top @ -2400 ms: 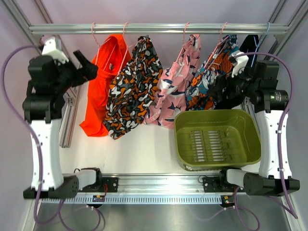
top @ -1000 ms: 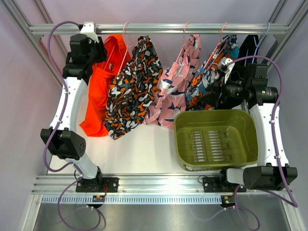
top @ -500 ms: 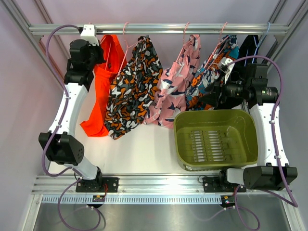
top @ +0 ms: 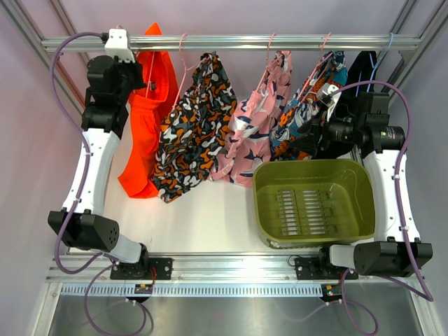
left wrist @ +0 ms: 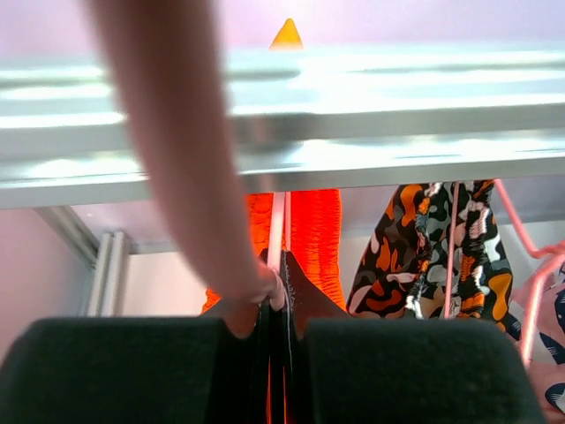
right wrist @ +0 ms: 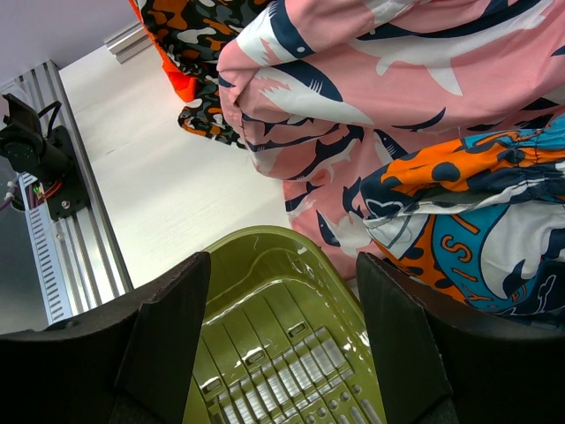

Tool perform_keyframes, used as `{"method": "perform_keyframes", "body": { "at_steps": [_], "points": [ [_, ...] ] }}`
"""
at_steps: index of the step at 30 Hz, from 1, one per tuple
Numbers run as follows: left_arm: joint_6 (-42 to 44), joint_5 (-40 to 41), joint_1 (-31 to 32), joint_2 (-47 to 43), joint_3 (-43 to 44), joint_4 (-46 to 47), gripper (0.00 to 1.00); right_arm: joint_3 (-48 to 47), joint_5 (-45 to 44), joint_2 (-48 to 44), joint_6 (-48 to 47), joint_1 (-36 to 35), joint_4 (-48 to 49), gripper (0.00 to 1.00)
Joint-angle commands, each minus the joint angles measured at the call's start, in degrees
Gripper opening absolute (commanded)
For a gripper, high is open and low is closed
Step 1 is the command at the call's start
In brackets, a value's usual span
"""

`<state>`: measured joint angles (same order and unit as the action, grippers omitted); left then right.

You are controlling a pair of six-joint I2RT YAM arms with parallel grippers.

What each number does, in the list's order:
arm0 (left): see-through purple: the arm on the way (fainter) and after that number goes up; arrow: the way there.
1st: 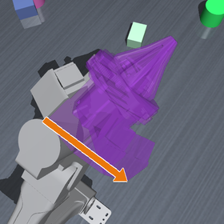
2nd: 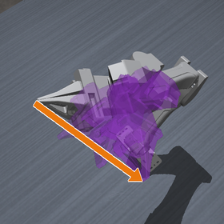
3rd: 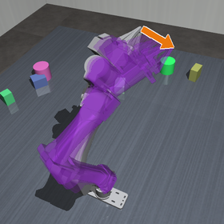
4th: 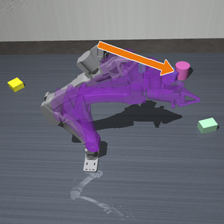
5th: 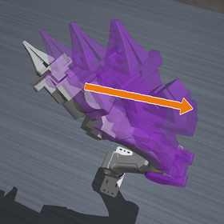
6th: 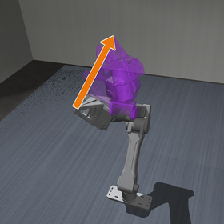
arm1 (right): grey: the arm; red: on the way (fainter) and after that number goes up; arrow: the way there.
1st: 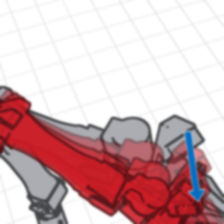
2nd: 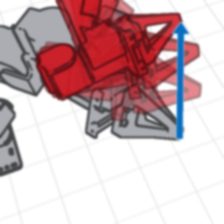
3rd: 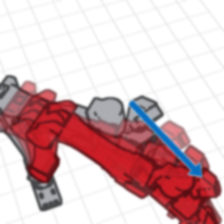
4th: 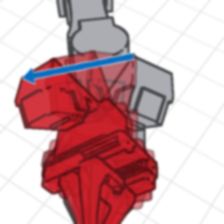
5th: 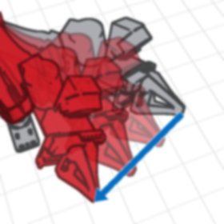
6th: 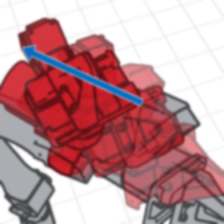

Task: Remove the shorts from the hanger

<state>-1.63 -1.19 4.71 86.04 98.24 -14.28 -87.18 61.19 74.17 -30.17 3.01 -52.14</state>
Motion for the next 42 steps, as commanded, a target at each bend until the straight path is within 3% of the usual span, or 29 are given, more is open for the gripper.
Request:
{"method": "perform_keyframes", "body": {
  "at_steps": [1, 9, 12, 19, 22, 28, 33, 38, 41, 42],
  "points": [
    [2.67, 2.85, -0.14, -4.56, 4.07, 3.39, 0.0, -0.19, 2.01, -0.08, -0.24, -0.19, 0.81, 0.75],
    [3.56, 2.77, -0.14, -6.14, 2.84, -6.89, 0.0, -0.01, 2.71, 0.27, -0.59, -0.1, 0.37, 0.75],
    [3.91, 4.17, -0.14, -9.99, -2.24, -7.87, 0.0, -0.1, 3.76, 0.71, -1.55, -0.1, -0.59, 0.75],
    [3.21, 18.46, -0.14, -21.77, -14.47, -10.58, 0.0, -3.87, 8.69, 4.66, -17.53, -0.54, -17.27, 0.74],
    [-1.07, 24.98, -0.14, -26.43, -17.2, -15.23, 0.0, -3.97, 7.2, 5.54, -17.99, -1.16, -18.0, 0.73],
    [-11.27, 28.17, -0.14, -34.08, -21.24, -23.41, 0.0, -3.79, 4.21, 5.9, -18.43, -4.74, -17.03, 0.72],
    [-11.65, 30.72, -0.14, -41.38, -23.44, -24.3, 0.0, -4.32, 4.2, 6.25, -18.34, -7.04, -16.42, 0.72],
    [-9.45, 29.23, -0.14, -44.38, -22.74, -22.2, 0.0, -5.63, 4.29, 7.12, -20.53, -12.48, -17.82, 0.72],
    [-7.17, 20.82, -0.14, -46.92, -23.26, -16.93, 0.0, -5.55, 3.68, 7.39, -21.24, -15.48, -18.17, 0.72],
    [-6.12, 12.44, -0.14, -47.8, -24.05, -12.05, 0.0, -5.46, 3.59, 7.48, -21.24, -16.96, -17.82, 0.72]
  ]
}}
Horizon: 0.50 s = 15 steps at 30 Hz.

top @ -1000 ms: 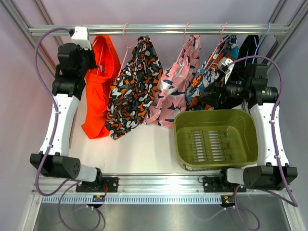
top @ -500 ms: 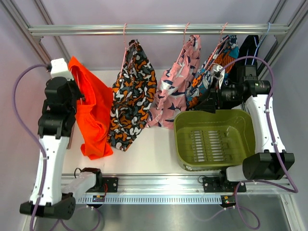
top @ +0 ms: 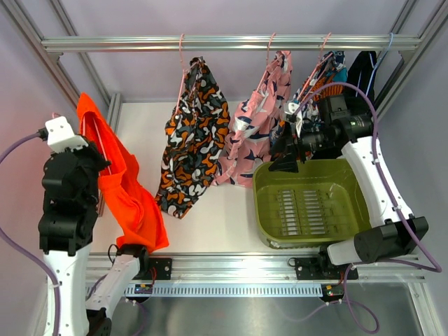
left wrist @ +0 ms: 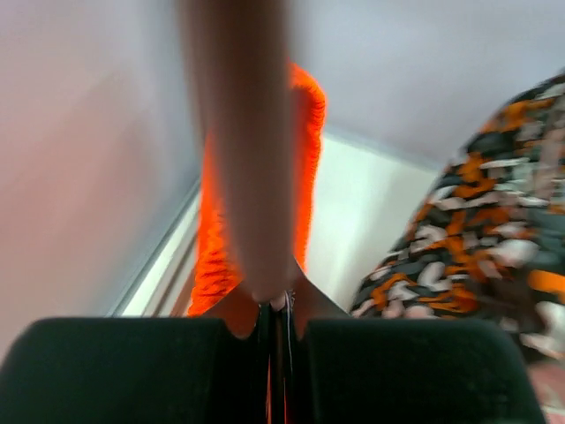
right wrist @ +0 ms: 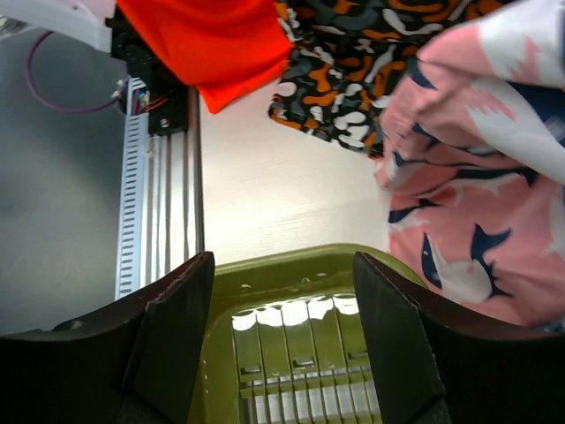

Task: Remove the shorts from the hanger

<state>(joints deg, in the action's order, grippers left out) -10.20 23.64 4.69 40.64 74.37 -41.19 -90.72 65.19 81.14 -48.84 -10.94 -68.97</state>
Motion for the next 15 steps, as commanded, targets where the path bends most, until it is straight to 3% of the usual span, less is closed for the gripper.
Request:
{"method": "perform_keyframes", "body": {
  "at_steps": [1, 6, 9, 15],
  "points": [
    [3.24, -16.04, -0.12, -4.24, -0.97, 17.35, 0.0, -1.92, -0.33, 0.59, -2.49, -3.47, -0.73, 0.72],
    [2.11, -33.0, -0.12, -2.86, 2.43, 19.57, 0.0, -2.71, 0.55, 1.38, -2.23, -4.35, -0.29, 0.72],
    [0.79, -38.99, -0.12, -2.23, 4.63, 22.1, 0.0, -3.5, 0.9, 1.56, -2.4, -4.35, -0.29, 0.72],
    [-0.08, -43.14, -0.12, -1.45, 11.31, 25.97, 0.0, -4.03, 1.96, 1.03, -0.66, -4.35, 1.2, 0.73]
  ]
}}
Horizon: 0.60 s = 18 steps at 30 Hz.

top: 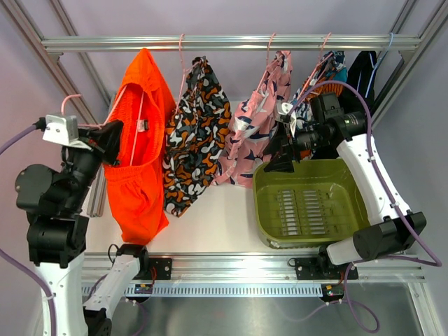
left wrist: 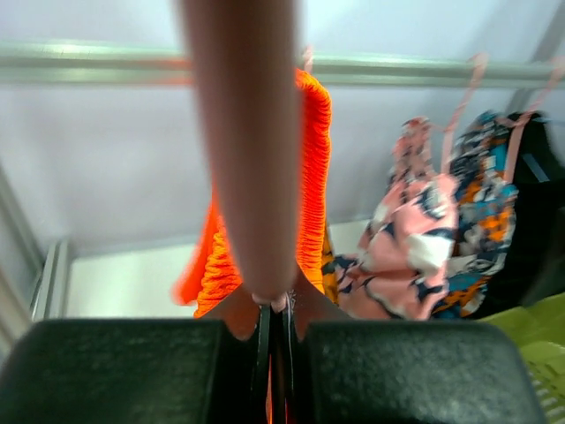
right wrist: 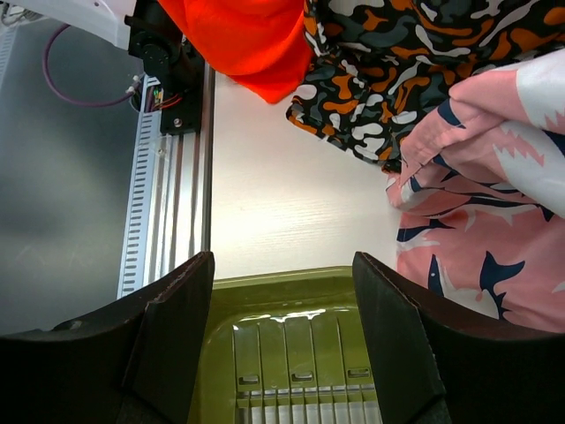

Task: Remove the shorts from the hanger

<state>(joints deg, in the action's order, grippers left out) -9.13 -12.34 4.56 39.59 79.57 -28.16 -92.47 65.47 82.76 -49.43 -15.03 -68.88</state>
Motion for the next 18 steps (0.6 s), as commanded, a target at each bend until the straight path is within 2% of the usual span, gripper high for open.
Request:
{"method": "perform_keyframes", "body": {
  "at_steps": [1, 5, 8, 9, 11, 18],
  "points": [
    [-2.03, -7.78, 0.01, -0.13, 8.39, 13.57, 0.0, -2.54, 1.94, -0.67, 0.56, -0.27, 1.55, 0.73],
    [-6.07, -11.91, 0.01, 2.59, 13.15, 16.12, 0.0, -4.03, 4.04, -1.72, 7.4, -0.27, 6.46, 0.73],
    [-10.9, -17.0, 0.01, 5.49, 16.21, 17.97, 0.0, -4.65, 4.06, -3.39, 21.43, -0.44, 17.69, 0.71],
    [-11.96, -19.45, 0.01, 6.28, 17.19, 17.97, 0.0, -4.65, 1.79, -3.83, 29.83, -0.62, 24.86, 0.71],
    [-14.77, -21.4, 0.01, 8.13, 19.29, 17.79, 0.0, -6.4, -1.82, -4.36, 35.96, -1.32, 29.84, 0.71],
    [-24.43, -31.16, 0.01, 9.45, 16.43, 21.73, 0.0, -13.18, -16.95, -3.22, 47.73, -4.84, 33.01, 0.72]
  ]
}}
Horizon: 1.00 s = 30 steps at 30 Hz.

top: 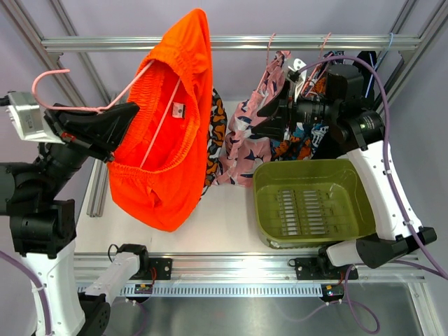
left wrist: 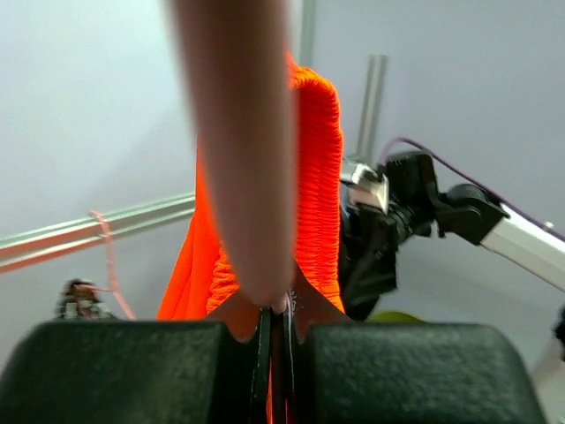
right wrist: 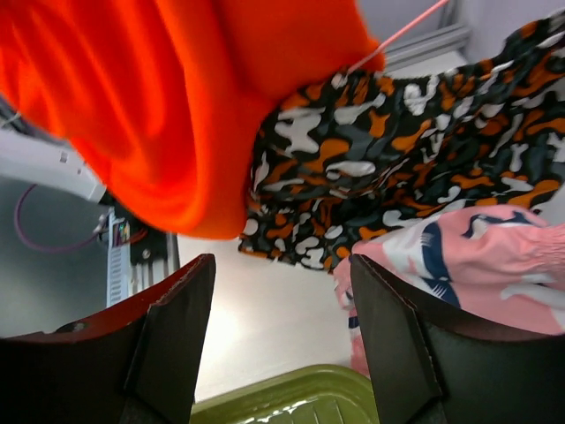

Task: Remove the shorts from the hanger

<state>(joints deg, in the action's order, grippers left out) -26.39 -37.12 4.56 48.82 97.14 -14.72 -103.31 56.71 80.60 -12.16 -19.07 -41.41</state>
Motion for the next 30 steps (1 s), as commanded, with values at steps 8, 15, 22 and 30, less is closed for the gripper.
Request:
{"method": "perform_keyframes", "body": {
  "at_steps": [8, 15, 22, 30],
  "points": [
    [-6.84, -4.98, 0.01, -0.57, -12.58, 3.31, 0.0, 3.37, -5.55, -7.47, 11.28, -2.97, 10.4, 0.72],
    [-3.67, -4.8, 2.12, -0.48, -21.81, -0.04, 0.0, 7.68, -26.09, -9.85, 5.23, -18.06, 8.62, 0.68],
    [-2.88, -3.83, 4.93, -1.62, -27.0, -0.13, 0.0, 2.25, -55.72, -3.18, 11.01, -29.96, 11.87, 0.77],
    [-3.14, -3.22, 5.73, -4.34, -30.26, 0.04, 0.0, -3.91, -65.41, 5.88, 13.65, -33.75, 14.6, 0.76]
  ]
}}
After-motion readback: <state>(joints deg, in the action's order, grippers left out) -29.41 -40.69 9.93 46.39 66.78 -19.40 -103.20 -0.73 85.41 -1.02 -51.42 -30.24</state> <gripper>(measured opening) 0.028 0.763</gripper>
